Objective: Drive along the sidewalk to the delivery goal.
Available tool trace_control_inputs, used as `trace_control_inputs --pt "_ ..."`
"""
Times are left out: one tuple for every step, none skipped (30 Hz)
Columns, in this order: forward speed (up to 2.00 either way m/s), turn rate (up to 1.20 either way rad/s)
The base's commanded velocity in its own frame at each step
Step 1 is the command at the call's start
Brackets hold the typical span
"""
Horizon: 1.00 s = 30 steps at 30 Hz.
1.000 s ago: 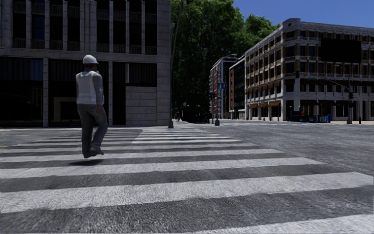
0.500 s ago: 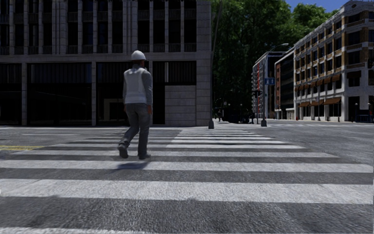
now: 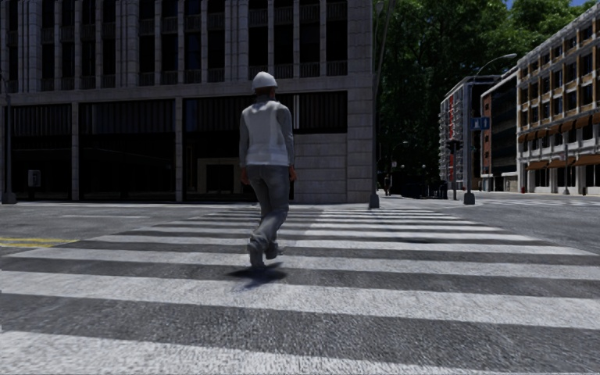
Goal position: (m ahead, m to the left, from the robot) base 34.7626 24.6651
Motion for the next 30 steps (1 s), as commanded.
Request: trace_control_inputs --pt "1.56 0.0" --pt "1.56 0.0" --pt "1.55 0.0" --pt "1.53 0.0" --pt "1.53 0.0" --pt "1.53 0.0" --pt "1.53 0.0" --pt "1.52 0.0" --pt "1.52 0.0" --pt "1.52 0.0" --pt "1.52 0.0" --pt "1.52 0.01" --pt "1.52 0.01" --pt "1.52 0.02" --pt "1.52 0.02" --pt "1.52 0.02" --pt "1.52 0.02" --pt "1.52 0.07" --pt "1.52 0.15" --pt "1.52 0.15" --pt "1.52 0.18" --pt "1.52 0.18" --pt "1.52 0.19" --pt "1.52 0.19" --pt "1.52 0.19" --pt "1.52 0.19" --pt "1.52 0.19" --pt "1.52 0.19" --pt "1.52 0.18" --pt "1.53 0.18"
